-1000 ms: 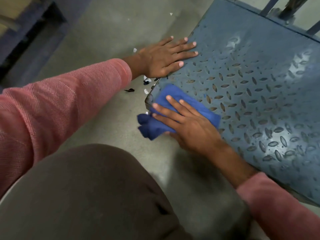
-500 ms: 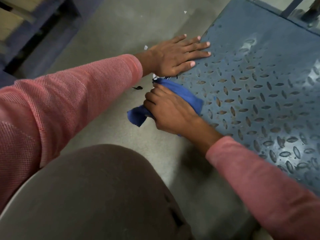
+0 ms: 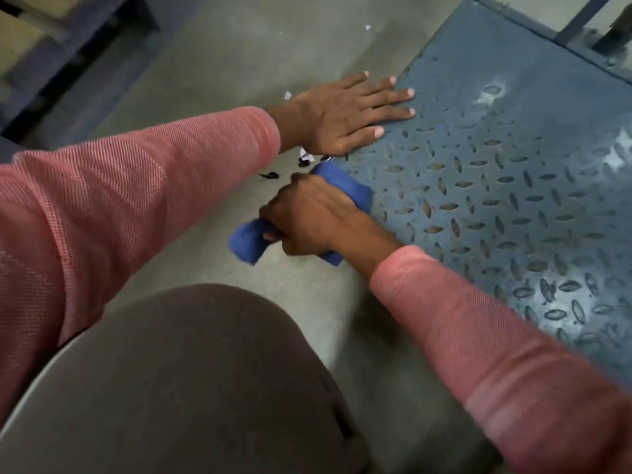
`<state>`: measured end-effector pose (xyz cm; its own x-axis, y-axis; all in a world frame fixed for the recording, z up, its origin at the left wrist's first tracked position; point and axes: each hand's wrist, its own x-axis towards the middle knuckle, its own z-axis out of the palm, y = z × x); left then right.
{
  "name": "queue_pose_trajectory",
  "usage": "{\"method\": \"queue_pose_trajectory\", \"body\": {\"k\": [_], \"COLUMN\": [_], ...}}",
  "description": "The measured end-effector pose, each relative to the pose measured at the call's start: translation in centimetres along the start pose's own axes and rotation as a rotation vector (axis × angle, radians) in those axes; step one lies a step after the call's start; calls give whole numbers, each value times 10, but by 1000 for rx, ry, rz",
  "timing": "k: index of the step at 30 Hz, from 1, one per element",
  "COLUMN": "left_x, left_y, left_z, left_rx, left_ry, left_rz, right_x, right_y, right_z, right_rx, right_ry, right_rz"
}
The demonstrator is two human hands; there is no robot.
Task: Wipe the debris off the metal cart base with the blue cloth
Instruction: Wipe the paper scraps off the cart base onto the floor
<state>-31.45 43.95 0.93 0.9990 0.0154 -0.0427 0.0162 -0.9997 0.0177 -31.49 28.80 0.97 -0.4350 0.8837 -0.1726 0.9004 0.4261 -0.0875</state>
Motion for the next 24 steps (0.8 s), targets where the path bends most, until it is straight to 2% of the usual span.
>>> {"method": "queue_pose_trajectory", "body": {"k": [1,3,7,9,14,18,21,24], "left_x": [0,2,0,0,0,0,0,0], "left_y": [1,2,2,2,4,3,2,4], "left_z": [-2,-3,-2,-3,-3,-1,-2,-5], "left_rx": [2,16,46,47,47,47,48,48], "left_ry": [-7,-15,-4,-3,-7,-9,-18,-33], "left_rz": [-4,0,3,-1,-14,-17,-12,-16], "right_x": [-3,-5,9,17,-9,-39,-16,12], "right_y": [-1,-3,-2,-5,-19,-22,-20,-24], "right_z": [-4,-6,-1,2,18,32,18,2], "right_rx": [-49,-84,53,38,8,54,3,-86], "right_ry": [-55,-86,109,118,178,234,170,-10], "right_rz": [-92,-125,238,317,248,265,290,326]}}
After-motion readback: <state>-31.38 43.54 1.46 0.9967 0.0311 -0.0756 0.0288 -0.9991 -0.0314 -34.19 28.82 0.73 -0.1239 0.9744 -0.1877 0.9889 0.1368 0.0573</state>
